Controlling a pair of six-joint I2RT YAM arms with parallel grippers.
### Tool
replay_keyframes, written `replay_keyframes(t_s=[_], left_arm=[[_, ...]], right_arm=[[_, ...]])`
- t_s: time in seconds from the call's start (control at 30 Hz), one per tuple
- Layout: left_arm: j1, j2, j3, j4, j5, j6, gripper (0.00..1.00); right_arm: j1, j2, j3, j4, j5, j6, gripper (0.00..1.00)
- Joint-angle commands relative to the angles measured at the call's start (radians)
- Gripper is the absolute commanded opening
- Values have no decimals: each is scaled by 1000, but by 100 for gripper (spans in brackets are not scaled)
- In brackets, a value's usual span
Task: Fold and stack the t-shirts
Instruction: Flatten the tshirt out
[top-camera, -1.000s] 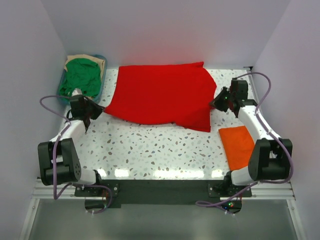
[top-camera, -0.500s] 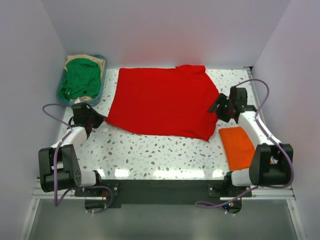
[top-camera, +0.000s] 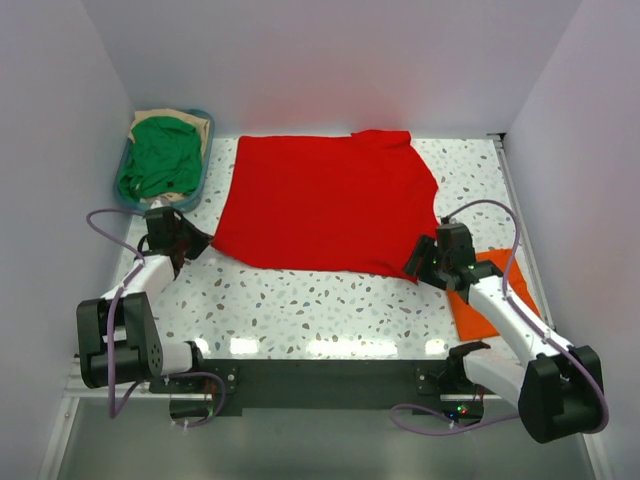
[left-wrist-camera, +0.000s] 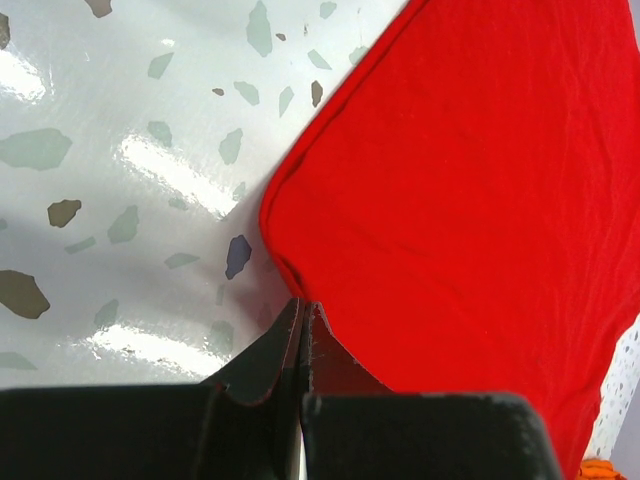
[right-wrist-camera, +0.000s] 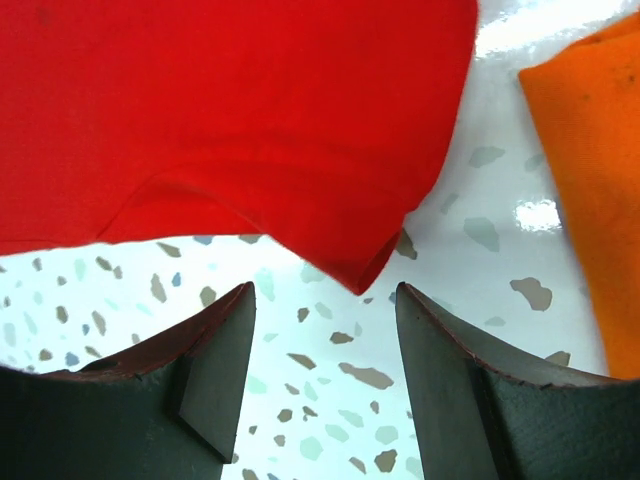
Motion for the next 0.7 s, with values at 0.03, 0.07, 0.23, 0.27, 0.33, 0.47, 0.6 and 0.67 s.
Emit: replay_keyframes(t_s=[0.03, 0.07, 0.23, 0.27, 0.33, 0.47, 0.6, 0.67], left_arm=[[-5, -16, 4, 6, 22, 25, 1], [-5, -14, 7, 6, 24, 25, 1], [-5, -2, 24, 6, 25, 29, 1], [-5, 4, 27, 6, 24, 31, 1], [-6, 13, 41, 6, 24, 29, 1], [-3, 55, 100, -30, 25, 34, 0], [-5, 99, 179, -56, 21, 55, 0], [-5, 130, 213, -60, 15, 65, 0]], right_arm=[[9, 36, -47, 114, 64, 34, 61], [12, 48, -49, 131, 54, 39, 61], [13, 137, -15, 175, 53, 51, 41], [15, 148, -9, 188, 48, 53, 38], [15, 189, 32, 180, 56, 45, 26], [15, 258, 146, 125, 73, 13, 3], [12, 342, 332, 71, 103, -26, 0], [3, 423, 399, 54, 106, -44, 0]])
